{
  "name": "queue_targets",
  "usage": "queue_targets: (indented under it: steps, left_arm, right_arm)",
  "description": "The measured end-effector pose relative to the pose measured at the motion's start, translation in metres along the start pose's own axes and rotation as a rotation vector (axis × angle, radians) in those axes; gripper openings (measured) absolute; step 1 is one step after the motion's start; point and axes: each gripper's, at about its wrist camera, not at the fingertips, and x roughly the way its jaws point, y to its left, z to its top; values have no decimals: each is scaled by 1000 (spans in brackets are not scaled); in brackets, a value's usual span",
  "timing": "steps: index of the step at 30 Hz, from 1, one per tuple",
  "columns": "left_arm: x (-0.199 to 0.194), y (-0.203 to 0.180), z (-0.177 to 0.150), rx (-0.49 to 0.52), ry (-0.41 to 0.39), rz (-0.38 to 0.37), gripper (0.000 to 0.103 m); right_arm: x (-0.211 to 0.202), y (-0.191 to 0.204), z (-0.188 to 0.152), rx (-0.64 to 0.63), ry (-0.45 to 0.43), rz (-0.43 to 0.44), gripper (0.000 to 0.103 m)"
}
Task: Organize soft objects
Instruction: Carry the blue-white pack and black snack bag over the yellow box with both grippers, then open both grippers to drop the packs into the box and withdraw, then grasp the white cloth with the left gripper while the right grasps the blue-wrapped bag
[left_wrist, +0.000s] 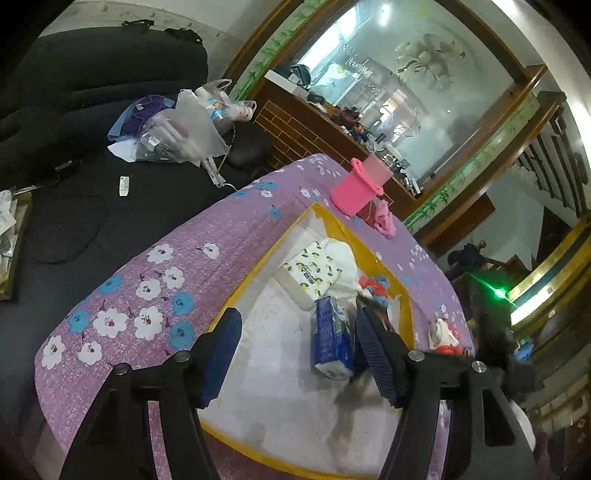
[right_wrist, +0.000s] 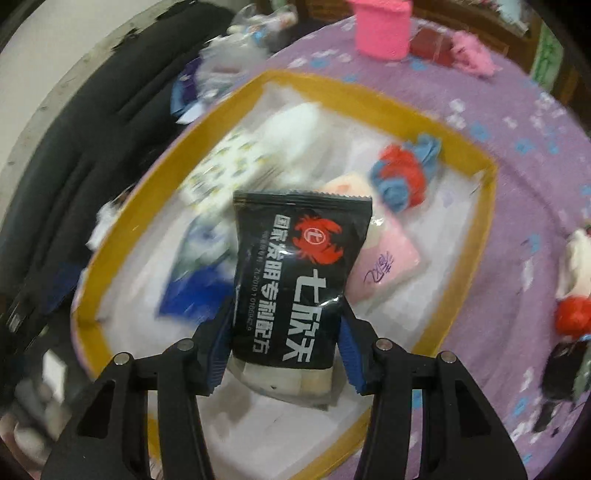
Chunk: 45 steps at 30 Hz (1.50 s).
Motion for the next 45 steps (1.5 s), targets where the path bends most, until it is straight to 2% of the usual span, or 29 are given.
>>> queue_targets:
  steps: [2, 4, 9, 11, 20, 24, 29, 33, 35, 39, 42, 45]
  left_arm:
    - [-3, -1, -6, 8, -4, -7, 65]
    - [-6, -1, -9, 11, 1, -8, 66]
    - [-11, -9, -12, 15, 8, -3, 79]
    - [-17, -14, -13, 25, 2, -1, 80]
    - [-29, -40, -21, 60, 6, -11, 80]
    - [-40, -68, -30, 133, -9, -18, 83]
    - [-55, -114, -47, 264, -87, -46, 103]
    - [-63, -154, -71, 391, -148, -92, 103]
    - [-58, -172, -84, 442, -126, -131, 103]
    - [-25, -201, -107, 493, 22, -157, 102]
    - [-2, -213, -119, 485, 122, -173, 102]
    - [15, -226, -122, 492, 181, -179, 102]
  right_arm:
    - [4, -5, 7, 5, -14, -43, 50]
    - [10, -6, 10, 9, 0, -47, 50]
    - [3, -9, 1, 72, -20, 80, 55]
    - [-9, -9, -3, 67, -57, 110, 62]
    - [-81, -48, -36, 114, -244, 216, 63]
    - [-129, -85, -81, 138, -350, 160, 63]
    - [-182, -151, -137, 228, -477, 13, 62]
    - [-212, -196, -177, 297, -538, -94, 62]
    - [-222, -221, -196, 340, -552, -123, 63]
    - [-221, -261, -222, 424, -541, -117, 63]
    - [-212, -284, -232, 479, -531, -88, 63]
    - [-207, -305, -236, 528, -535, -33, 62]
